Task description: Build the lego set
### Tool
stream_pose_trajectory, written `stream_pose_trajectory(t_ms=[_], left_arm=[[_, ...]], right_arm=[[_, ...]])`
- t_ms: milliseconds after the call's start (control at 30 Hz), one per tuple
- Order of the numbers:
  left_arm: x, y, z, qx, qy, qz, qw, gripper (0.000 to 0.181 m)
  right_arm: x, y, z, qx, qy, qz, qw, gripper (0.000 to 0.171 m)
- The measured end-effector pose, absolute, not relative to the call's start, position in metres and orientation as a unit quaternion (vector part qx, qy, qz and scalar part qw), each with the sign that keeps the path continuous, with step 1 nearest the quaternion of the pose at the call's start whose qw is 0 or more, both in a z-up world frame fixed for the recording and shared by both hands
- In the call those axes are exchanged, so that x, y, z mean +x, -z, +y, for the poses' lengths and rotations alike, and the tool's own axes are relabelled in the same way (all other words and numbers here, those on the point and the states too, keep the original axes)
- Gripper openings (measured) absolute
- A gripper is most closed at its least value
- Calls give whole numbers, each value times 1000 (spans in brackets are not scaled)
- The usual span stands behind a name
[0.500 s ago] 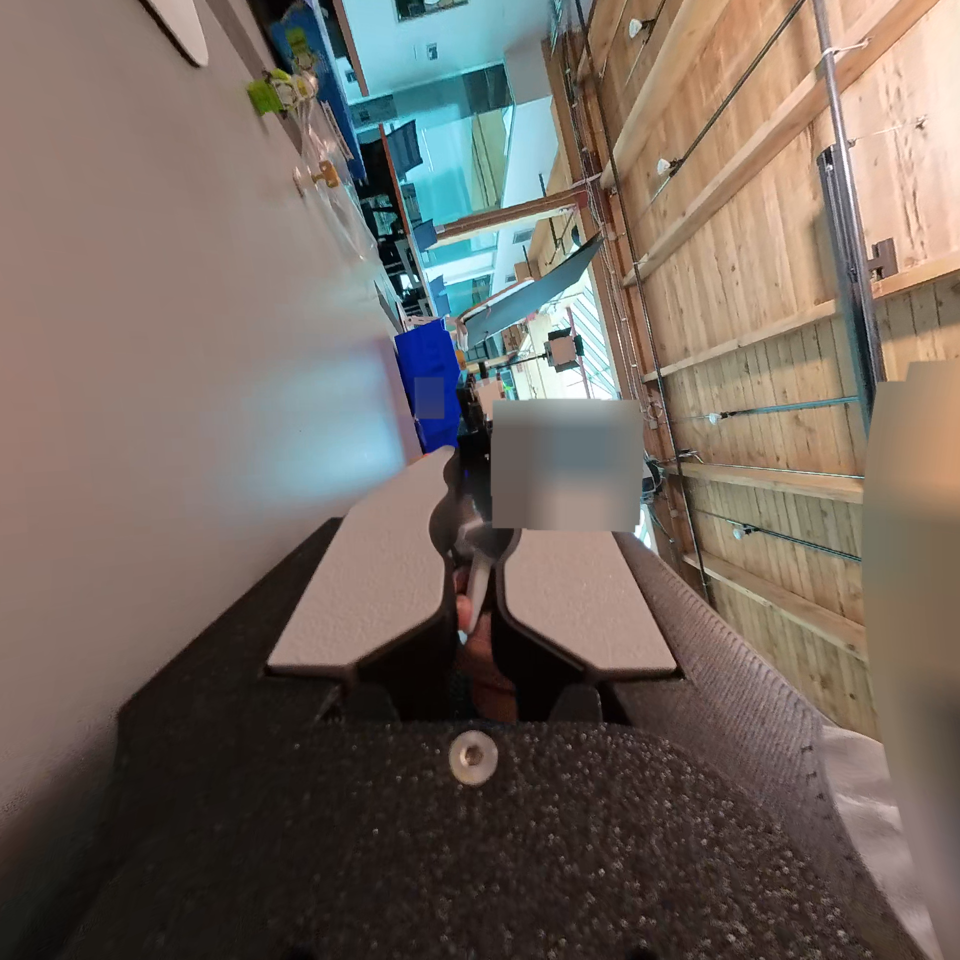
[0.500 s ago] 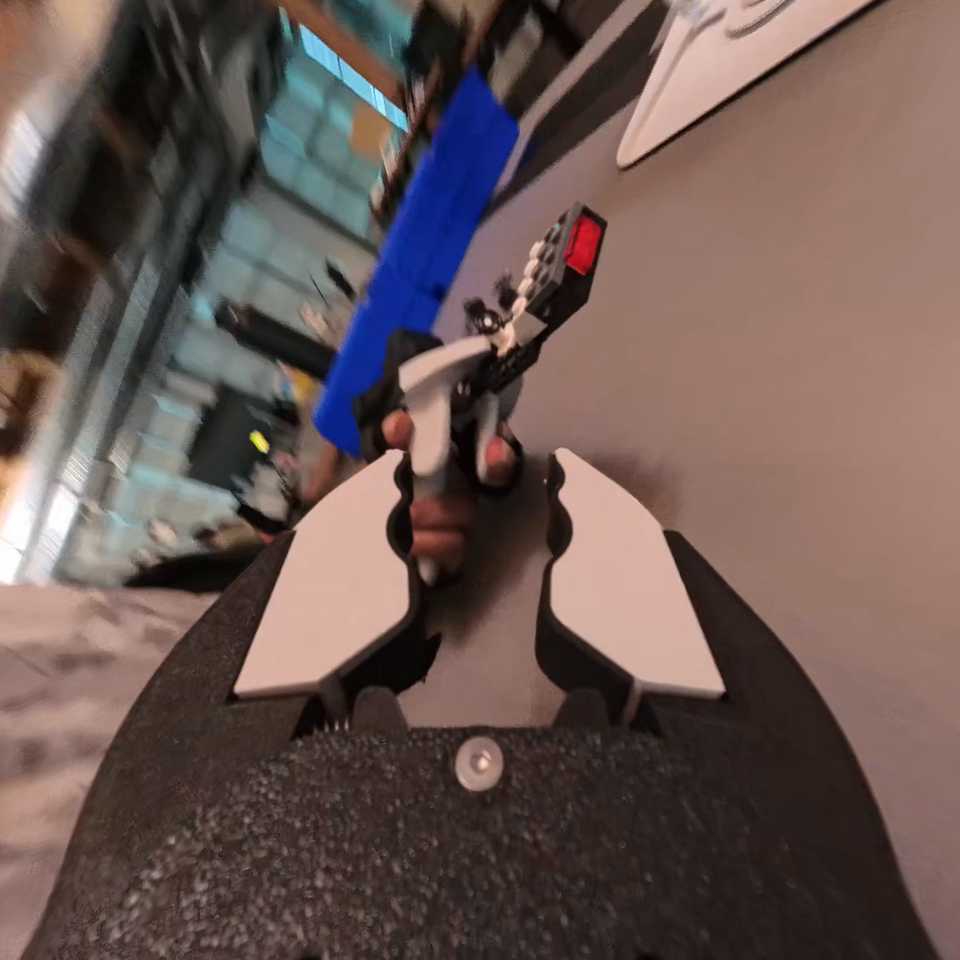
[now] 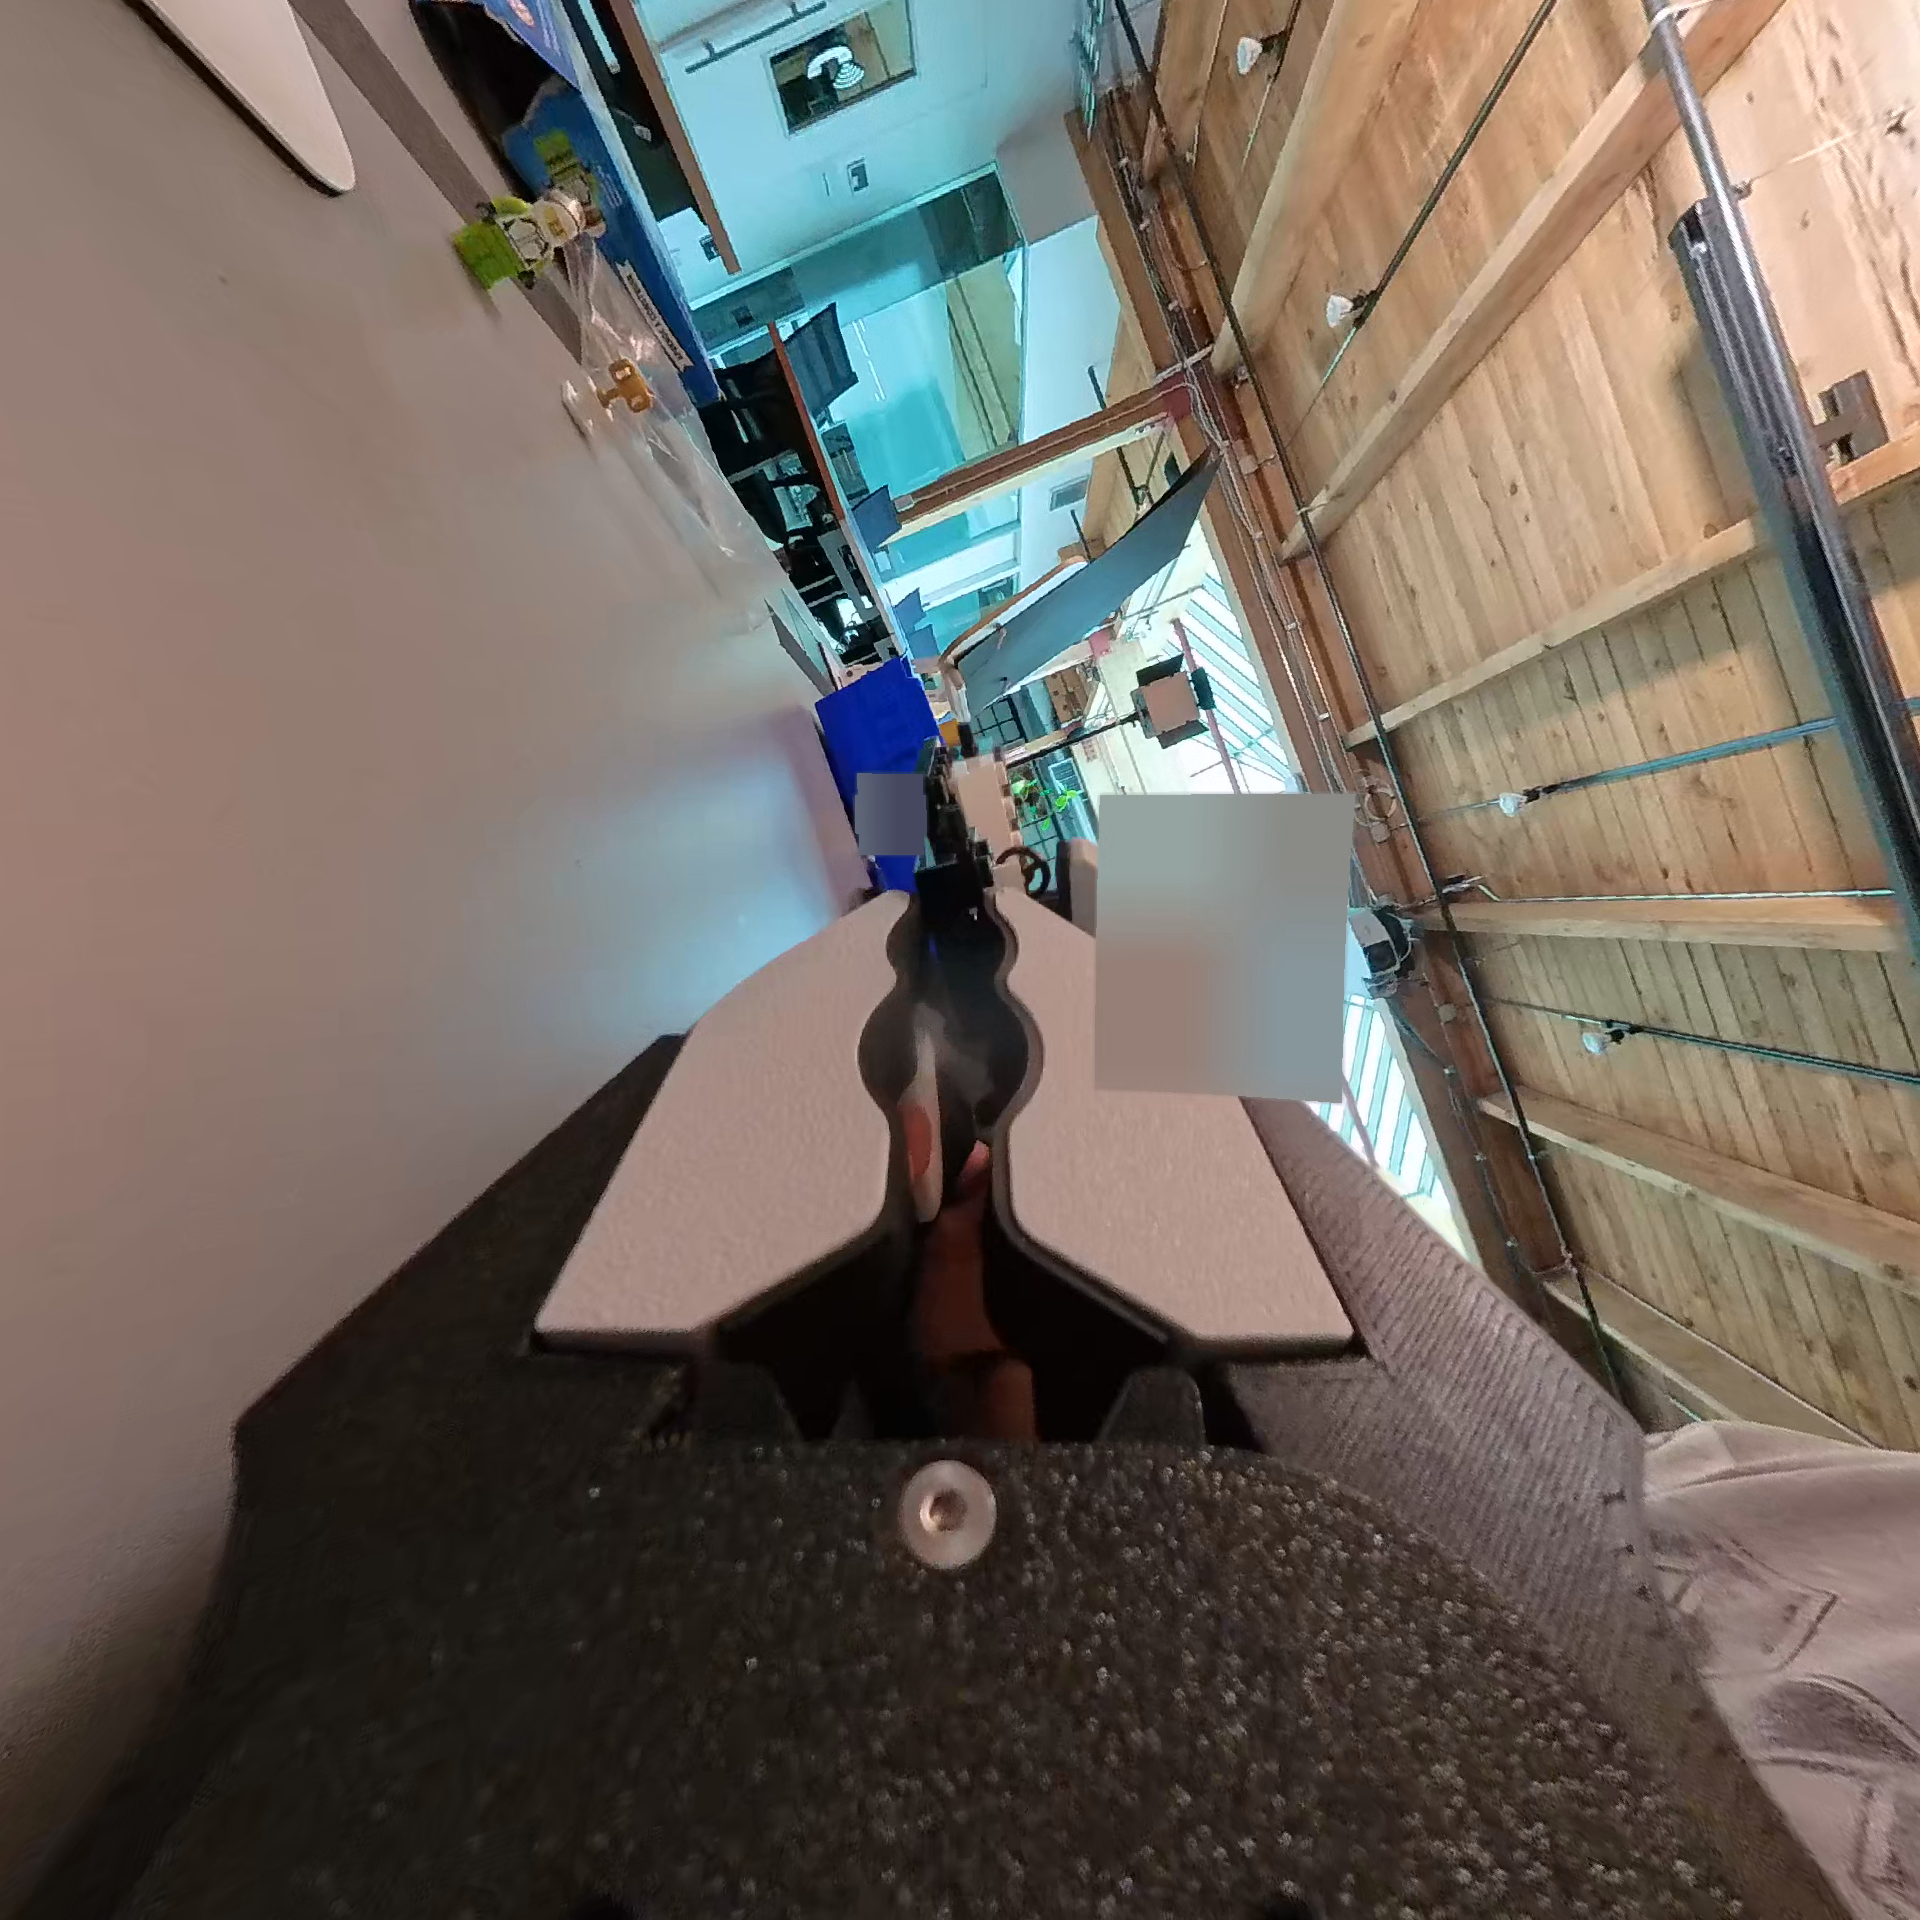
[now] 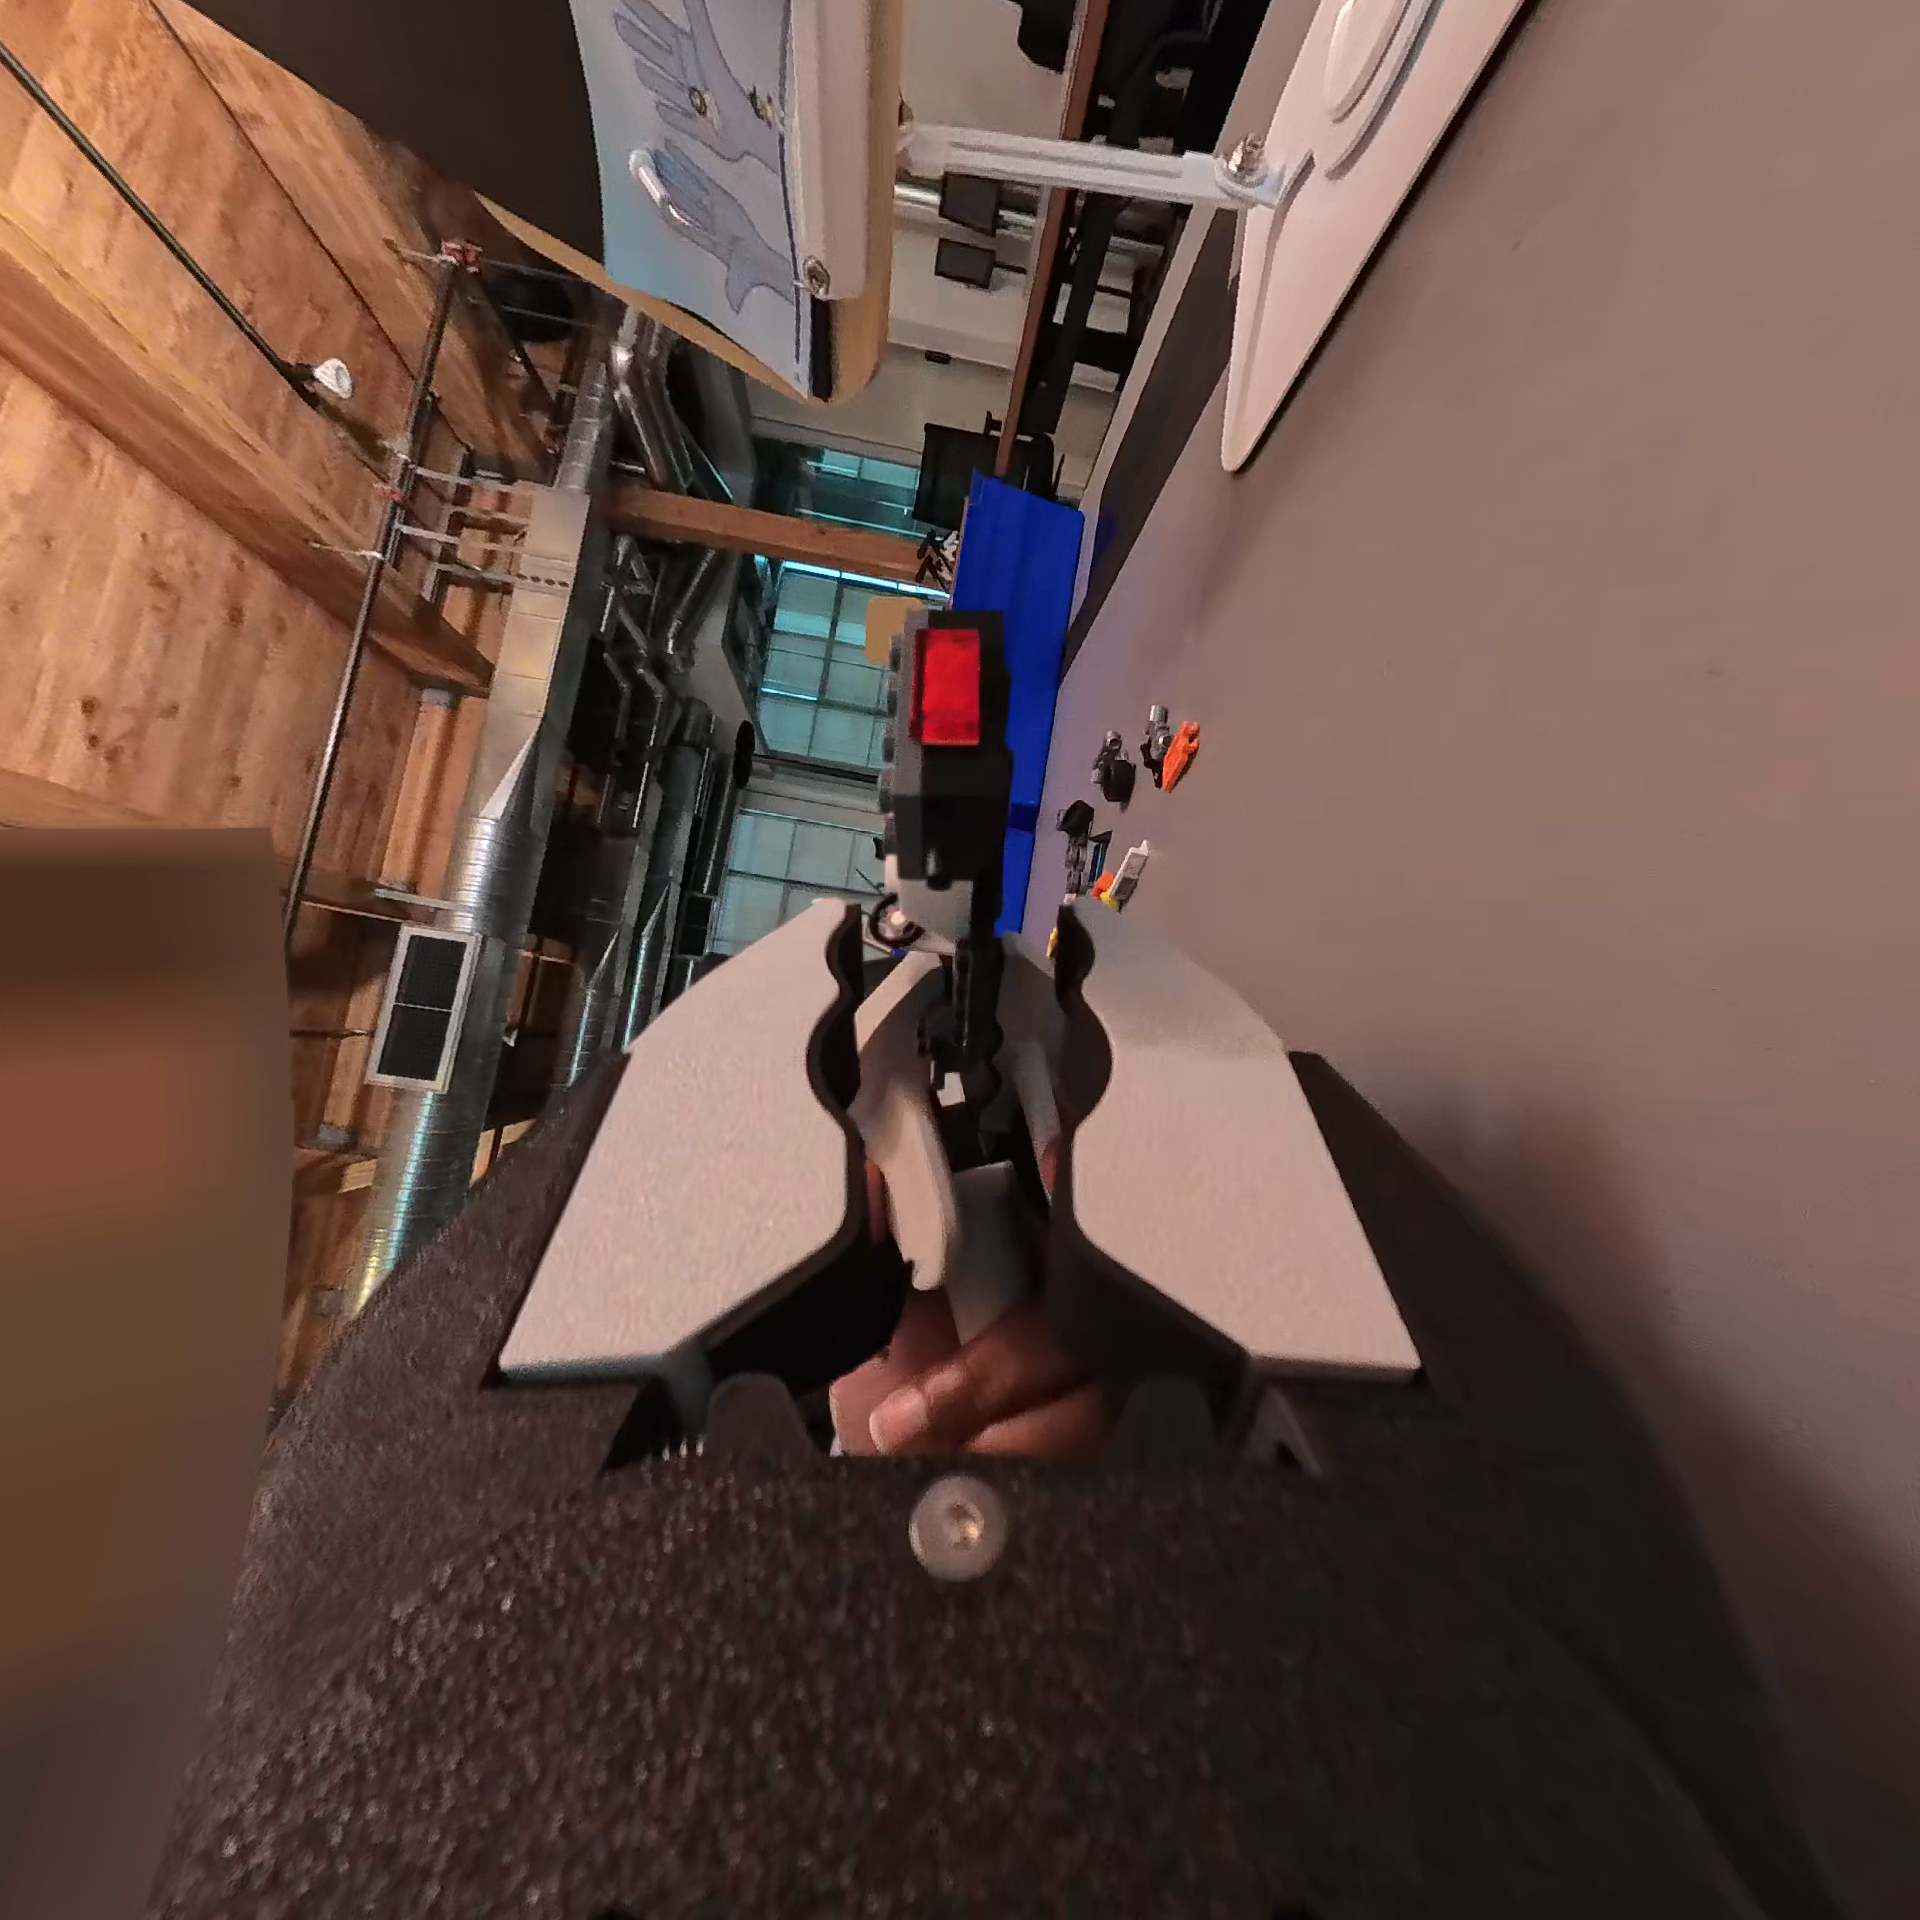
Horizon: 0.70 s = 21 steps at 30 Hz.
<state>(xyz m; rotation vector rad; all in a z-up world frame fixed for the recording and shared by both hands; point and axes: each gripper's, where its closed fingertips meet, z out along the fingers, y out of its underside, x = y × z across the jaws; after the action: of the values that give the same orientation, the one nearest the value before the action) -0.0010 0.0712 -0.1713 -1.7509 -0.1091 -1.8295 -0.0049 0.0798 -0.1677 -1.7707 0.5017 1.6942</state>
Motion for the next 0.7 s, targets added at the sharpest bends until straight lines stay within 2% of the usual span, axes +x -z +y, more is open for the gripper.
stream_pose_trajectory(t_ms=[267,700], left_arm=[[-1,175,71,-669,678,-29,304,9],[-2,171,70,-666,680,-23,306,9]], right_arm=[[-9,167,81,-669,-648,173,320,24],[-11,164,78,-662,-660,152,321,21]])
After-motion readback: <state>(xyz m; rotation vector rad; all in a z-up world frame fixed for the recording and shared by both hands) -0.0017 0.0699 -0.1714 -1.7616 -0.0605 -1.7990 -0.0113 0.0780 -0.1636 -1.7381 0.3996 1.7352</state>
